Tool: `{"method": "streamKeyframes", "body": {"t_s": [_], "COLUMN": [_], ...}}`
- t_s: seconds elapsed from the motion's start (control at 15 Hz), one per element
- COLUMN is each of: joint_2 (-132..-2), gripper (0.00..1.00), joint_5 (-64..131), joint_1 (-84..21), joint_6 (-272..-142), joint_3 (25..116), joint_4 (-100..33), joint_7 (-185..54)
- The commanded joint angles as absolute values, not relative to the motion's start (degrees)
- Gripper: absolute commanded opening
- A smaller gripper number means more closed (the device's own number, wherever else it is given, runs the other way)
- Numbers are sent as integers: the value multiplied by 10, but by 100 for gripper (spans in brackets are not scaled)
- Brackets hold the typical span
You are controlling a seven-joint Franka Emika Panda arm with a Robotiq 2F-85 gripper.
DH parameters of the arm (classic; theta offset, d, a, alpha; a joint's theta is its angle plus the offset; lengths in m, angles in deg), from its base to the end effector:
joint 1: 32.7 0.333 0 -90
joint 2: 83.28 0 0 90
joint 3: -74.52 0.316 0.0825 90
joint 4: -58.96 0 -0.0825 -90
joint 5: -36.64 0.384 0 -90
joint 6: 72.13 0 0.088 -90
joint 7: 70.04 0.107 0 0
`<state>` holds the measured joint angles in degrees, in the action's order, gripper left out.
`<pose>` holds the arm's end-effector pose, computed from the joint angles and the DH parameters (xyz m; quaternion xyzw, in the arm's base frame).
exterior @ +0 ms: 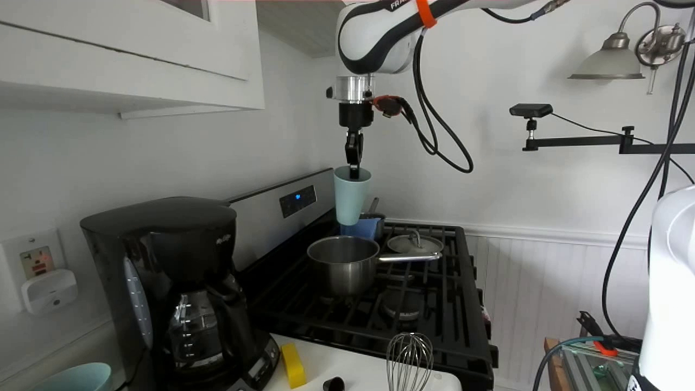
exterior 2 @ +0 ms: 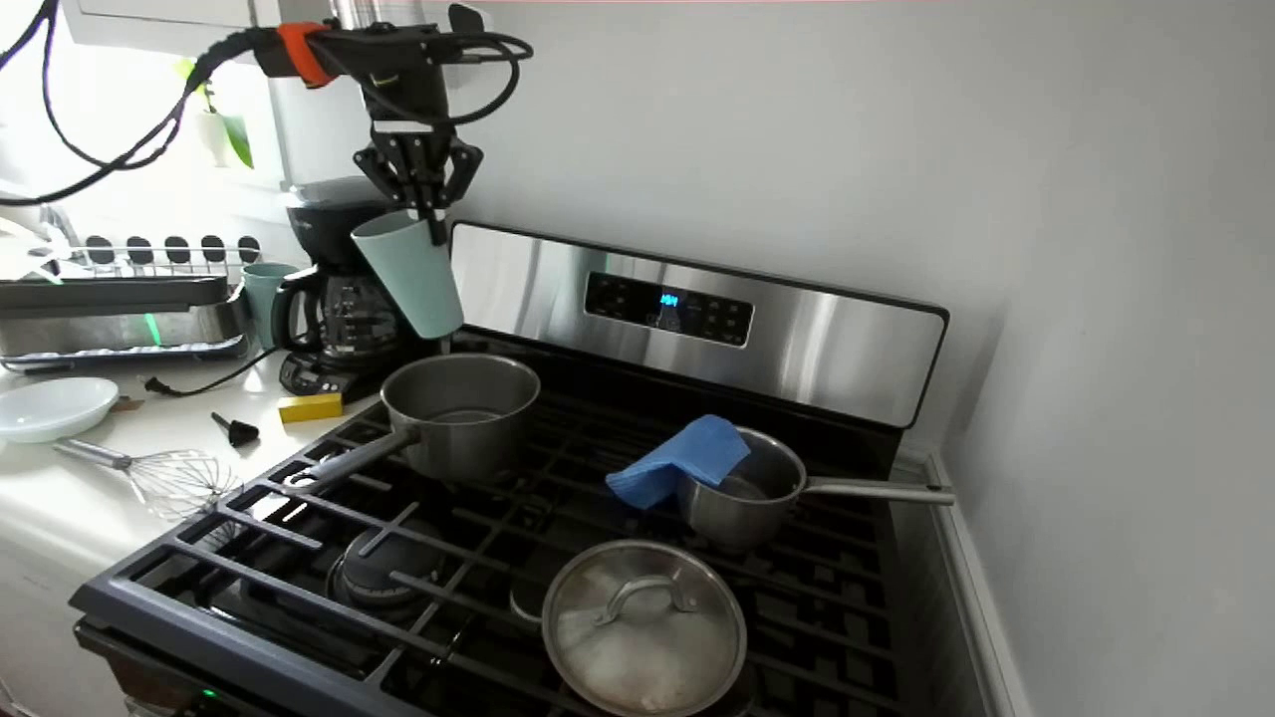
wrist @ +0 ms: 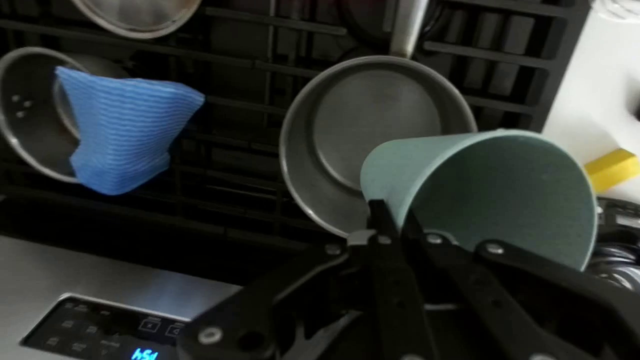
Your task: Remove the lid from the pot, then move the left pot backwards and pour the contents from the blue cup into the left pot
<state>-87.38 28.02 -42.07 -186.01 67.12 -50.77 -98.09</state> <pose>0.5277 -0.1705 0.5371 0.9876 0.1229 0.0409 0.0884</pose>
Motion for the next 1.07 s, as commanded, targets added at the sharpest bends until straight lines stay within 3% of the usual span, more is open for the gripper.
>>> {"method": "streamKeyframes", "body": {"t_s": [0.0, 0.47, 0.6, 1.0], "joint_2": [-882, -875, -868, -870], "gripper": [1, 1, 4, 1], "joint_5": [184, 20, 44, -33], "joint_1": [-411, -407, -405, -405], "joint_6": [-1934, -2058, -2041, -2052], "joint_3": [675, 683, 680, 686], "joint_4": [-538, -600, -588, -603], "joint_7": [-952, -839, -858, -810]}}
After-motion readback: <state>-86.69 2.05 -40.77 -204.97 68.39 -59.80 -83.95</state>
